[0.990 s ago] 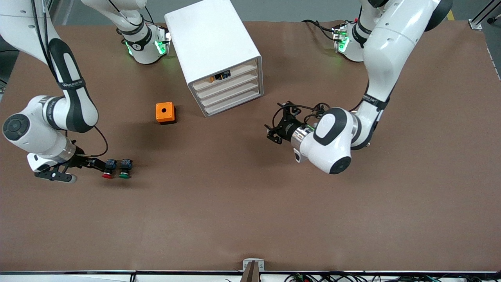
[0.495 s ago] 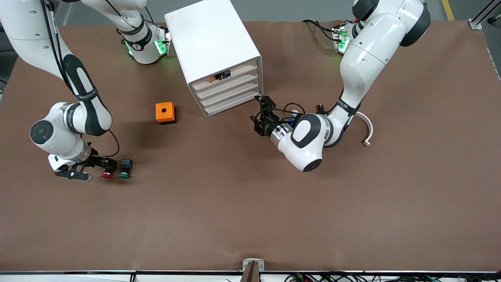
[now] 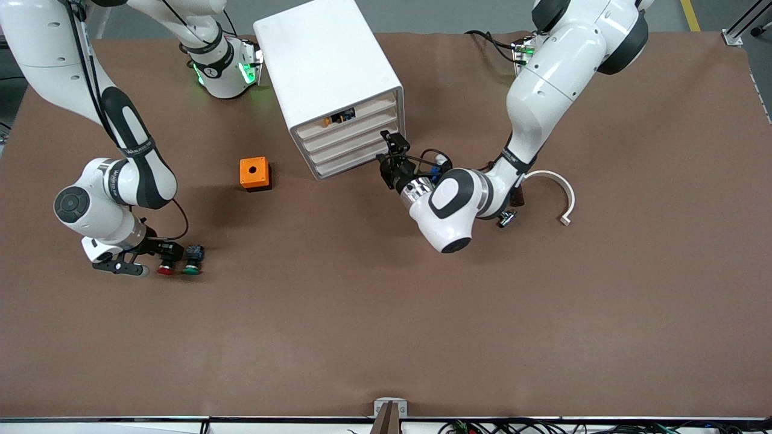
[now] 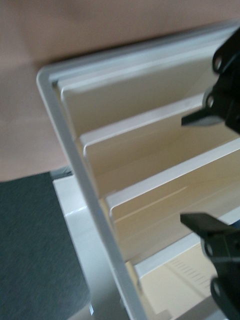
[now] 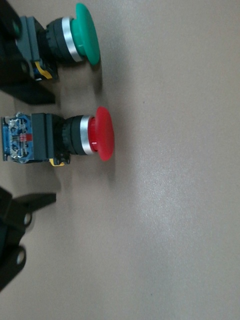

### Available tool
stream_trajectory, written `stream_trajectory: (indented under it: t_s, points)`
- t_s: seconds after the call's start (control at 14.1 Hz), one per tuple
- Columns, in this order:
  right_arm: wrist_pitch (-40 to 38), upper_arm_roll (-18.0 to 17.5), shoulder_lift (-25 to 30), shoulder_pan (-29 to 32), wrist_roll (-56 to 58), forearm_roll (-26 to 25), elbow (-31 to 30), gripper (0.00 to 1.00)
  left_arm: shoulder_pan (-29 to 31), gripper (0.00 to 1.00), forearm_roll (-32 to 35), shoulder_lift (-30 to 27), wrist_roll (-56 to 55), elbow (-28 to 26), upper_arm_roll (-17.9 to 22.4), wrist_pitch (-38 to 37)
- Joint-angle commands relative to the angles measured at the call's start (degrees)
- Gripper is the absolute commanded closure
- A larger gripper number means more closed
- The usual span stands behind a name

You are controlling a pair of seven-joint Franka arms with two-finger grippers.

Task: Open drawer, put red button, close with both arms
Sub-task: 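Grasp the button with the right gripper while the left gripper grips the drawer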

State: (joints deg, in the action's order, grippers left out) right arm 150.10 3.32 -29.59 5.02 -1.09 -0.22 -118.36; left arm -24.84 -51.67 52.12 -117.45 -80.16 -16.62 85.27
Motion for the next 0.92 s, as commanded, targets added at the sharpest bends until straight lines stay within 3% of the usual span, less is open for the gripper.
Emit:
stream_trajectory:
  t_s: [0.0,0.07,0.28,0.42,0.71,0.85]
  points:
    - [0.8,-0.9,0.2,0.8,1.1,0.9,-0.5,0.87,-2.0,0.32,-1.3,0.7,-1.6,0.0,0.0,-2.1]
    - [0.8,-0.9,0.3,0.8,1.1,0.9,-0.4,1.0,-2.4,0.36,-1.3,0.7,-1.9,-0.4,0.0,-2.2]
    - [0.3,-0.9,0.4,1.0,1.0,0.9,-0.2,1.0,-3.9,0.41,-1.3,0.7,-3.1,-1.6,0.0,-2.7]
    - [-0.2,-1.0,1.4,0.7,1.0,0.9,-0.1,1.0,-4.9,0.53,-1.3,1.0,-3.7,-1.7,0.0,-2.7]
    - [-10.1,-2.2,6.5,0.7,0.7,1.0,2.3,1.0,-5.7,0.74,-1.3,1.3,-3.8,-1.6,0.0,-2.7]
    - [-15.9,-2.5,8.9,0.6,0.6,2.9,4.1,1.0,-5.7,0.8,-1.6,1.4,-3.7,-1.6,0.0,-2.7]
